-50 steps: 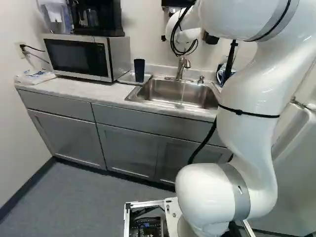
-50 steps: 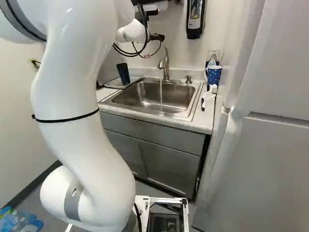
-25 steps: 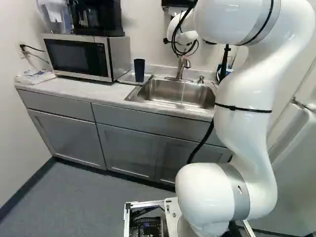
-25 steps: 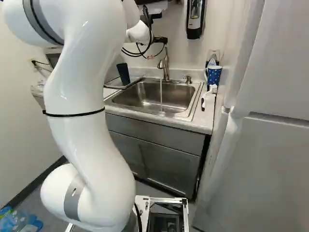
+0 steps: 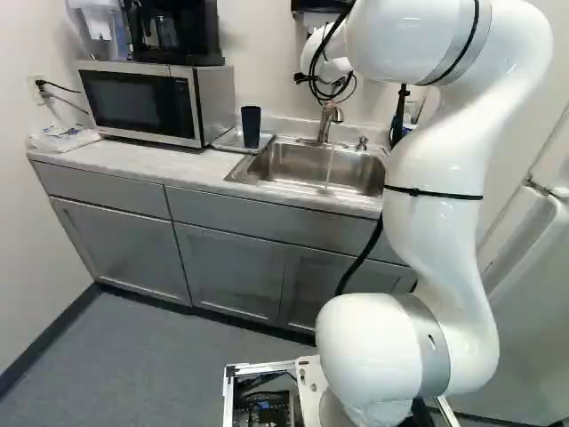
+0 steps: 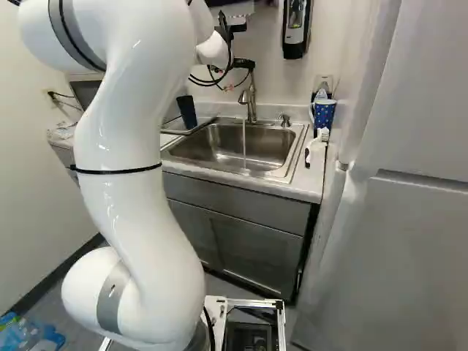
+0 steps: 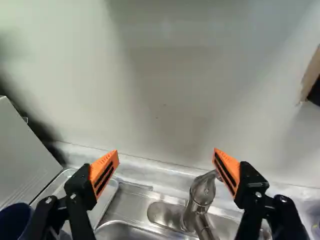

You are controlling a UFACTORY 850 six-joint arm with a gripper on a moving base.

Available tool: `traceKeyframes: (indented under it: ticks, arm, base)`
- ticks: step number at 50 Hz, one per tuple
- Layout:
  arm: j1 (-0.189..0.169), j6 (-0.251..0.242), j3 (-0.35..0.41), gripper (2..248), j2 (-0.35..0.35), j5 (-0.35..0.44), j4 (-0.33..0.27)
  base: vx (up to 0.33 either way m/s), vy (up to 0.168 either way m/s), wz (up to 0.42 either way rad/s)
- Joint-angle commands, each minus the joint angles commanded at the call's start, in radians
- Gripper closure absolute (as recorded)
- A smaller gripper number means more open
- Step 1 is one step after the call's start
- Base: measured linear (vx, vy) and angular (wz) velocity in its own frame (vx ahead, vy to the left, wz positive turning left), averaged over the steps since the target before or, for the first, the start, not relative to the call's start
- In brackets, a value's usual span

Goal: Rinse the cup and place it in the tray

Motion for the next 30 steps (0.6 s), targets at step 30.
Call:
traceKeyframes:
  ticks: [30]
  arm:
    - [0.0,0.0,0.007,3,0.006,-0.028,0.0]
  base:
    - [0.0,0.0,0.0]
